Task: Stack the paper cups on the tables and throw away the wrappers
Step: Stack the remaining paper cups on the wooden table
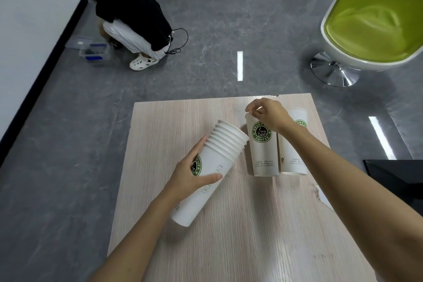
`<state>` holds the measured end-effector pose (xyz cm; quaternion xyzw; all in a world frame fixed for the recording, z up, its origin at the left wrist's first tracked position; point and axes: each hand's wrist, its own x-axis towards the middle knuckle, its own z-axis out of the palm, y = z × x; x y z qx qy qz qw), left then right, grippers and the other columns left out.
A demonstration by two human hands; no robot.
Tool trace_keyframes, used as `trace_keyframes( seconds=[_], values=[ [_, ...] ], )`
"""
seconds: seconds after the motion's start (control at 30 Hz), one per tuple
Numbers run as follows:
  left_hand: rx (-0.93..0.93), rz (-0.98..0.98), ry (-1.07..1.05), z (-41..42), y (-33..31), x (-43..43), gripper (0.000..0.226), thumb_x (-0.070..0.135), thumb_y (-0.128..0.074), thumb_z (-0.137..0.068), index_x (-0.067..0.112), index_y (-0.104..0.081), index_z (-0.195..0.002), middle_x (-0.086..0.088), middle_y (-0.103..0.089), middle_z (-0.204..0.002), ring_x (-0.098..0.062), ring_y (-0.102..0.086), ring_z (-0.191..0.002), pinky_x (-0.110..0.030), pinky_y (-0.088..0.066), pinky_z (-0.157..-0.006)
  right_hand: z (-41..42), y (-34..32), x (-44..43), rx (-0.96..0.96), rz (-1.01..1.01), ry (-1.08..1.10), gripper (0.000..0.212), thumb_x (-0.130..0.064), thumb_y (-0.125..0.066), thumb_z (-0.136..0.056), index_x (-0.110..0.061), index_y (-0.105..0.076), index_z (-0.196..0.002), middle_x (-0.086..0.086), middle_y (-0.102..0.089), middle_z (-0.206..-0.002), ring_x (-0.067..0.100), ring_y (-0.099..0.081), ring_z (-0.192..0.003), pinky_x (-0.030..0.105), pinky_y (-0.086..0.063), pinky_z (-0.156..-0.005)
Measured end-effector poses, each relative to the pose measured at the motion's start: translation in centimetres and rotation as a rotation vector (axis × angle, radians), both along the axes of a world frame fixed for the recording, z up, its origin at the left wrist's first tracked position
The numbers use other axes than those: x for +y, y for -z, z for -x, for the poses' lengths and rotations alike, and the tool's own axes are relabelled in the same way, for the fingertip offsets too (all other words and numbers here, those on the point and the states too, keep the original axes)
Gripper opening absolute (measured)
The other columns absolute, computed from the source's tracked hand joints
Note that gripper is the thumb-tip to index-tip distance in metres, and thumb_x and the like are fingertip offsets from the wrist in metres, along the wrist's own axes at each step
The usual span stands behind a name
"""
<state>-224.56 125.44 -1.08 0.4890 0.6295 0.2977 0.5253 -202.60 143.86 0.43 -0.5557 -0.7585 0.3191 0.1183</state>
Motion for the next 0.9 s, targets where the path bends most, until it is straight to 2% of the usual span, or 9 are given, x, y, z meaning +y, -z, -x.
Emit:
trace_keyframes(
  seconds=[0.17, 0.27, 0.43, 0.53, 0.6, 0.7, 0.83, 0.9],
  values=[
    [0.001, -0.006, -0.003, 0.3, 0.3, -0.2, 0.099, 0.025, -0.085, -0.072, 0.054, -0.024, -0.143, 0.032, -0.044, -0.135, 0.014, -0.052, -0.111, -0.010, -0.049, -0.077, 0.1, 0.5, -0.2, -0.064, -0.004, -0.031, 0.027, -0.004, -0.053, -0.088, -0.024, -0.070, -0.086, -0.001, -0.071, -0.101, 0.020, -0.065, -0.098, 0.043, -0.052, -0.089],
    [0.000, -0.007, -0.006, 0.5, 0.3, -0.4, 0.098, 0.025, -0.086, -0.072, 0.055, -0.024, -0.142, 0.035, -0.044, -0.132, 0.018, -0.051, -0.109, -0.009, -0.049, -0.076, 0.3, 0.3, -0.4, -0.051, -0.012, -0.007, 0.031, -0.002, -0.049, -0.088, -0.025, -0.070, -0.084, 0.001, -0.072, -0.099, 0.020, -0.065, -0.095, 0.042, -0.052, -0.087],
    [0.003, -0.006, -0.021, 1.1, 0.4, -0.7, 0.099, 0.026, -0.086, -0.071, 0.055, -0.024, -0.143, 0.030, -0.045, -0.136, 0.012, -0.051, -0.113, -0.013, -0.048, -0.082, 0.3, -0.3, -0.9, 0.004, -0.027, 0.010, 0.038, 0.006, -0.048, -0.083, -0.025, -0.069, -0.082, 0.004, -0.071, -0.095, 0.022, -0.064, -0.089, 0.038, -0.052, -0.082],
    [0.007, -0.009, -0.021, 1.5, 0.5, -1.0, 0.100, 0.027, -0.087, -0.071, 0.055, -0.024, -0.143, 0.027, -0.045, -0.138, 0.007, -0.052, -0.115, -0.019, -0.050, -0.084, 0.3, -0.7, -1.1, 0.071, -0.038, 0.034, 0.037, 0.005, -0.051, -0.083, -0.027, -0.067, -0.080, 0.004, -0.072, -0.092, 0.022, -0.064, -0.088, 0.037, -0.052, -0.083],
    [0.010, -0.010, -0.018, 1.8, 0.5, -1.2, 0.101, 0.028, -0.086, -0.070, 0.054, -0.024, -0.145, 0.027, -0.045, -0.139, 0.005, -0.053, -0.116, -0.021, -0.051, -0.084, 0.4, -1.2, -1.3, 0.127, -0.047, 0.057, 0.030, 0.002, -0.053, -0.086, -0.023, -0.070, -0.083, 0.005, -0.072, -0.093, 0.022, -0.064, -0.090, 0.034, -0.051, -0.085],
    [0.009, -0.013, -0.015, 2.1, 0.3, -1.5, 0.101, 0.027, -0.086, -0.071, 0.053, -0.024, -0.146, 0.032, -0.044, -0.136, 0.011, -0.053, -0.112, -0.017, -0.051, -0.080, 0.5, -2.3, -1.4, 0.195, -0.096, 0.084, 0.025, -0.001, -0.053, -0.091, -0.017, -0.072, -0.088, 0.002, -0.071, -0.097, 0.019, -0.063, -0.093, 0.026, -0.046, -0.083],
    [0.017, -0.012, -0.018, 2.4, 0.2, -1.9, 0.100, 0.024, -0.086, -0.071, 0.053, -0.024, -0.144, 0.035, -0.044, -0.131, 0.013, -0.054, -0.108, -0.013, -0.051, -0.074, -0.2, -3.5, -1.3, 0.273, -0.196, 0.181, 0.027, -0.001, -0.052, -0.090, -0.019, -0.072, -0.087, 0.001, -0.072, -0.094, 0.022, -0.065, -0.090, 0.034, -0.049, -0.084],
    [0.013, -0.010, -0.017, 2.7, 0.2, -2.2, 0.101, 0.024, -0.086, -0.071, 0.053, -0.025, -0.145, 0.032, -0.046, -0.134, 0.009, -0.054, -0.111, -0.015, -0.051, -0.079, -0.5, -4.2, -1.4, 0.299, -0.238, 0.245, 0.026, -0.001, -0.051, -0.090, -0.017, -0.071, -0.086, -0.003, -0.071, -0.090, 0.020, -0.063, -0.082, 0.030, -0.049, -0.078]
  ],
)
